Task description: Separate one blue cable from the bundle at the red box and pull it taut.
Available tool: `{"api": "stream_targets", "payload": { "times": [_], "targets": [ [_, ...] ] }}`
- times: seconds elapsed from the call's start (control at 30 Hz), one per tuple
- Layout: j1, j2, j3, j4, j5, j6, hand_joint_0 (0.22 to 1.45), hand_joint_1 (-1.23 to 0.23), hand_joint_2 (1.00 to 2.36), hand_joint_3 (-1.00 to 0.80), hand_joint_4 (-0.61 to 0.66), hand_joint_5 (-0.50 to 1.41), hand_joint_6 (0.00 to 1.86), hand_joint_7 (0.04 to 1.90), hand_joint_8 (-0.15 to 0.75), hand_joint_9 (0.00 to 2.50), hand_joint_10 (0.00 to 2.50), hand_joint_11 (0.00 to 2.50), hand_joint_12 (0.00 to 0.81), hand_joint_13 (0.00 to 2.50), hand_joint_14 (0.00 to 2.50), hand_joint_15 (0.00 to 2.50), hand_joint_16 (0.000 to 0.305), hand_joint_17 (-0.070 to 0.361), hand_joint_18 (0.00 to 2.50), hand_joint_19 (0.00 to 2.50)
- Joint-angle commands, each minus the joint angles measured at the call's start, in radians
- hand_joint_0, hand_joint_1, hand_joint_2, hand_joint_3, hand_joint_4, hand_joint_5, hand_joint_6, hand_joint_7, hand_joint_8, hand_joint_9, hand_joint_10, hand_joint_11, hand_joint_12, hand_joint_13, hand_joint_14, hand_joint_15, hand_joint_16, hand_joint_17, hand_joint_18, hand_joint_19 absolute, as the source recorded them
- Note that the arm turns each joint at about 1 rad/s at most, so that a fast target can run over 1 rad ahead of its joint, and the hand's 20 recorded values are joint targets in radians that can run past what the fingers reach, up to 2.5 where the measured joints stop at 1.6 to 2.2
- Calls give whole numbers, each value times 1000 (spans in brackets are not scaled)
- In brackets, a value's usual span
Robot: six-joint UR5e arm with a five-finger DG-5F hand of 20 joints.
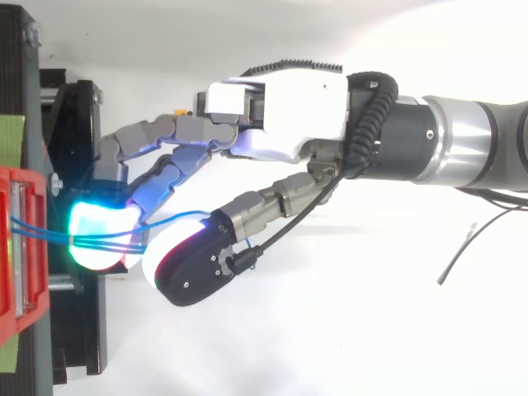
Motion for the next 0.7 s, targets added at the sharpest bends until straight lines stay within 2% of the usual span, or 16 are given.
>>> {"api": "stream_targets", "payload": {
  "times": [0.0, 0.2, 0.67],
  "targets": [
    [0, 0, 1, 1, -1, 3, 627, -626, 1015, -263, 110, -172, 644, 1064, 296, 770, 13, 743, 330, 693, 18, 492, 45, 100, 570, 557],
    [0, 0, 1, -2, -2, 3, 633, -636, 1016, -200, 103, -184, 705, 998, 297, 770, 15, 752, 331, 697, 16, 500, 45, 100, 571, 564],
    [0, 0, 0, -7, -13, 3, 577, -597, 1011, -352, 130, -210, 823, 944, 303, 774, 16, 808, 340, 695, 16, 500, 46, 103, 576, 571]
  ]
}}
